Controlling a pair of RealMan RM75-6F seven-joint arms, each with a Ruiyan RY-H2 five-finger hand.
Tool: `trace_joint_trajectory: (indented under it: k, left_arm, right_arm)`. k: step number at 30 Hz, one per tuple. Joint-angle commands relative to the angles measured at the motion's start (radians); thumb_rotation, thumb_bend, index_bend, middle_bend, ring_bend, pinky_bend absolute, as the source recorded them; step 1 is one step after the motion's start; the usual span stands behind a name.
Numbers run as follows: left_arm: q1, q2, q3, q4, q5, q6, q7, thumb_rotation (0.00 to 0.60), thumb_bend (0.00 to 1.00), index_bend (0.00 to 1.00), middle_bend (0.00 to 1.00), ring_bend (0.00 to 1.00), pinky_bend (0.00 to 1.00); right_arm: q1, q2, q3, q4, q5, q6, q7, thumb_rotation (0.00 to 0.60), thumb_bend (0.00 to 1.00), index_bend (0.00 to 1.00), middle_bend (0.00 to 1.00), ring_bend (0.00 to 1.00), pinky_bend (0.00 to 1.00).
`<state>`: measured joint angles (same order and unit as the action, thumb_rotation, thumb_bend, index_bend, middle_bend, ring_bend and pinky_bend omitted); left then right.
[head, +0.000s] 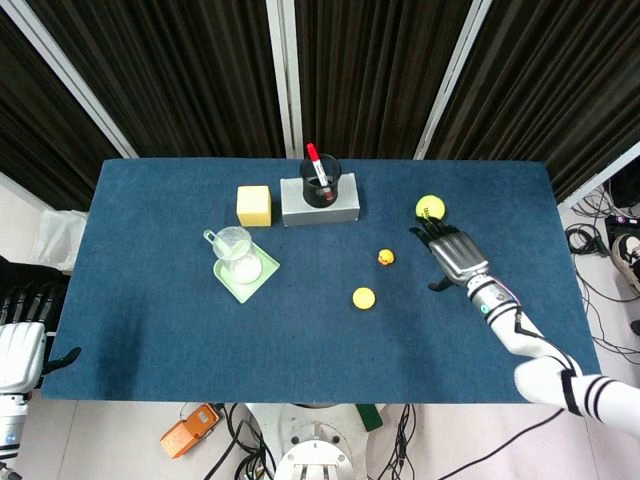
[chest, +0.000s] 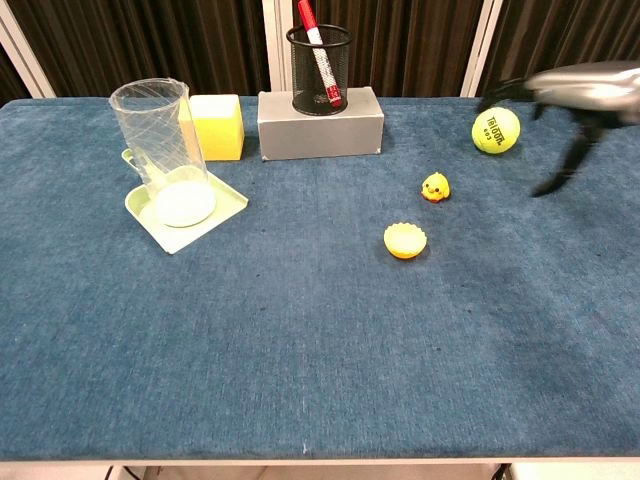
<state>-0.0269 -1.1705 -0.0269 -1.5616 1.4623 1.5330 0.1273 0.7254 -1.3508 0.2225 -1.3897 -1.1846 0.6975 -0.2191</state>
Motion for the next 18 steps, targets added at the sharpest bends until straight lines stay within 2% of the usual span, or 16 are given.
trace_joint_trajectory:
  k: [1, 7, 18]
  left_arm:
    - [0.002, 0.0, -0.001, 0.002, -0.003, 0.0, -0.002, 0.6, 0.0, 0.12, 0.1, 0.03, 0.0]
    - [0.007, 0.0, -0.003, 0.008, -0.01, 0.0, -0.007, 0.6, 0.0, 0.12, 0.1, 0.03, 0.0]
    - [0.014, -0.006, -0.003, 0.024, -0.021, -0.007, -0.017, 0.6, 0.0, 0.12, 0.1, 0.03, 0.0]
  right_arm:
    - [0.073, -0.091, 0.014, 0.095, 0.079, -0.064, -0.062, 0.6, 0.23, 0.25, 0.08, 0.08, 0.28]
    - [0.138, -0.177, 0.001, 0.188, 0.138, -0.097, -0.097, 0.6, 0.3, 0.39, 0.12, 0.12, 0.31]
    - [0.198, -0.264, -0.014, 0.316, 0.203, -0.127, -0.097, 0.6, 0.35, 0.44, 0.14, 0.13, 0.31]
